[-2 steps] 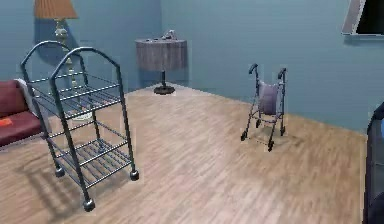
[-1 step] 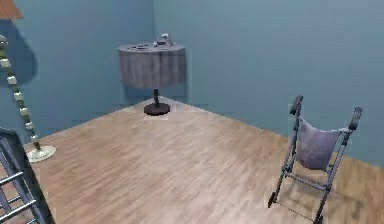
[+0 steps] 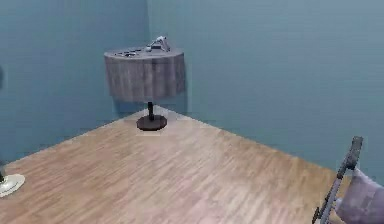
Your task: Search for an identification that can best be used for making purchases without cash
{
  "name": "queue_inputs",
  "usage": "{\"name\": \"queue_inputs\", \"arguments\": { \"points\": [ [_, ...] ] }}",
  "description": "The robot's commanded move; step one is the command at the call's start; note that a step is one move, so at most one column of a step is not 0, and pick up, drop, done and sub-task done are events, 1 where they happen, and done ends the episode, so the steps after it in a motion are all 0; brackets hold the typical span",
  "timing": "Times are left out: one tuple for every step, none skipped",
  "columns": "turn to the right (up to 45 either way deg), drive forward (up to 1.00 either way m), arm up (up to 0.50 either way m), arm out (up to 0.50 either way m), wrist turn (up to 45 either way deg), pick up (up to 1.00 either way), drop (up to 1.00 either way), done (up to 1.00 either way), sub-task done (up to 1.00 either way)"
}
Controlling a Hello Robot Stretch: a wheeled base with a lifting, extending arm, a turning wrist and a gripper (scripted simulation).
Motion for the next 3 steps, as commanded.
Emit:
{"name": "queue_inputs", "arguments": {
  "points": [
    [27.0, 0.00, 0.00, 0.00, 0.0, 0.00, 0.00, 0.00, 0.00],
    [0.0, 0.30, 0.00, 0.00, 0.0, 0.00, 0.00, 0.00, 0.00],
    [-45.0, 0.00, 0.00, 0.00, 0.0, 0.00, 0.00, 0.00, 0.00]
  ]
}}
